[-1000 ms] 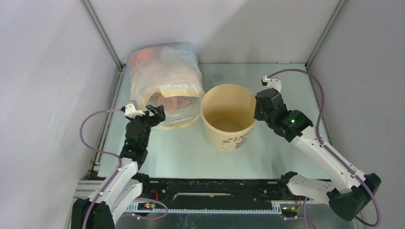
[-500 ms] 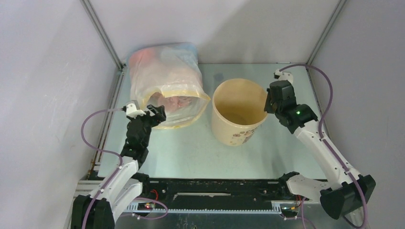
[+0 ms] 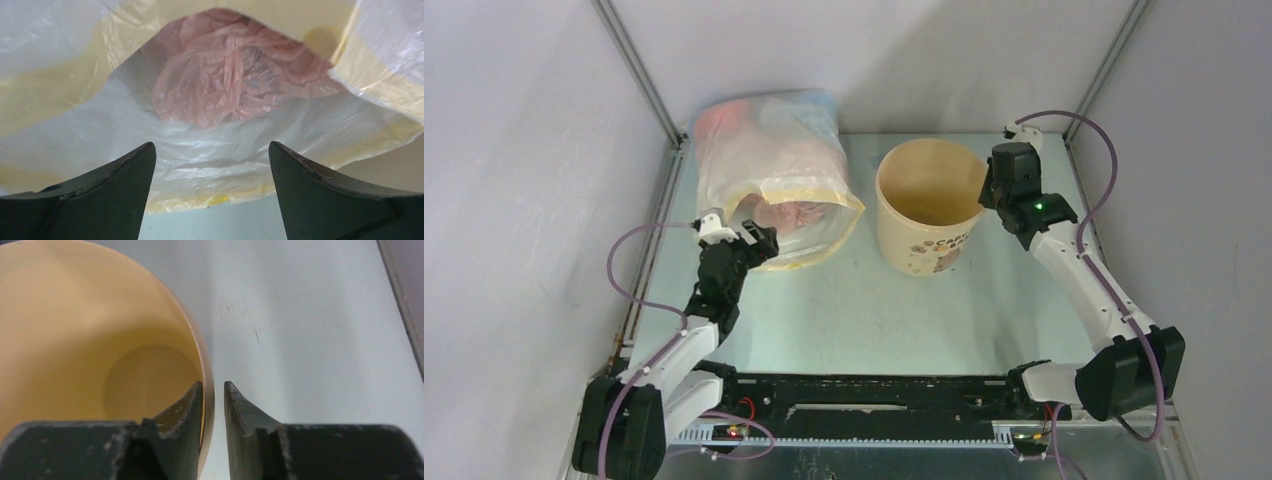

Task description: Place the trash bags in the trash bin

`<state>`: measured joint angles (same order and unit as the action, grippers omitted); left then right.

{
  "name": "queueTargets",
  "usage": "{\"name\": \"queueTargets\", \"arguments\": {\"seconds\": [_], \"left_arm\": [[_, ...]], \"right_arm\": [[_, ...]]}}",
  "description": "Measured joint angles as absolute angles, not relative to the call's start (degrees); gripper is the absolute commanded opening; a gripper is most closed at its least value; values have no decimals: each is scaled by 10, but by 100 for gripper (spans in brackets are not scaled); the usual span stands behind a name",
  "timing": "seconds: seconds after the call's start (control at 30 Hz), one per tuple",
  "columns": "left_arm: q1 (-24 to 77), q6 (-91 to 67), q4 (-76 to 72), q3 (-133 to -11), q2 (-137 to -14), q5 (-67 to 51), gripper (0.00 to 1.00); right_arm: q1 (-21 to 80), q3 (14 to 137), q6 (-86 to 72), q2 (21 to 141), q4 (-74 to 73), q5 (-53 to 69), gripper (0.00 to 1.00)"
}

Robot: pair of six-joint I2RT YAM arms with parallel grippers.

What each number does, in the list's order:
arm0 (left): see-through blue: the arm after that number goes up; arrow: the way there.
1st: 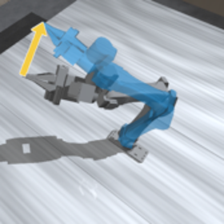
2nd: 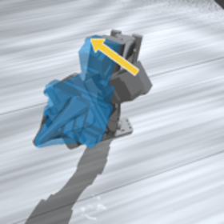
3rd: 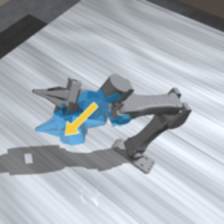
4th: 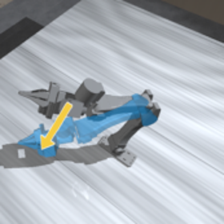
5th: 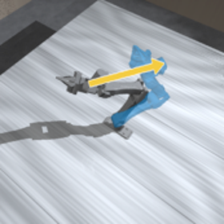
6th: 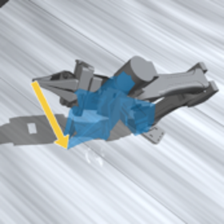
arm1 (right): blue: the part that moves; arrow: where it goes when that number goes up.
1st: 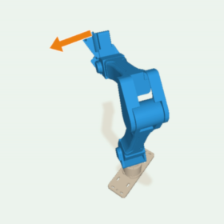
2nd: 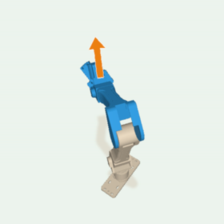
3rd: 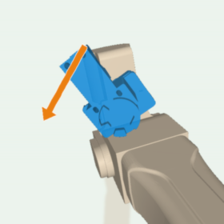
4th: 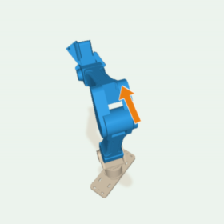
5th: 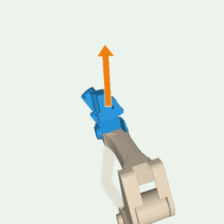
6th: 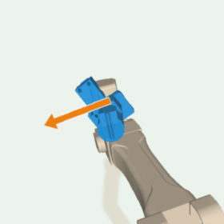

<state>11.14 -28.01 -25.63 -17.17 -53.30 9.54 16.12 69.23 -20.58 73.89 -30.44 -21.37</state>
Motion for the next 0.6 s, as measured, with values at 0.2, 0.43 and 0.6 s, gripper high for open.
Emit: {"name": "queueTargets", "arguments": {"seconds": [0.2,0.43,0.6], "left_arm": [[111,-280,-255,-197,-596,84,88],[111,-274,-246,-249,-660,81,65],[111,-274,-241,-265,-694,71,62]], "right_arm": [[148,699,-192,747,-284,-184,55],[140,699,-173,701,-288,-150,71],[140,699,-169,637,-296,-135,72]]}}
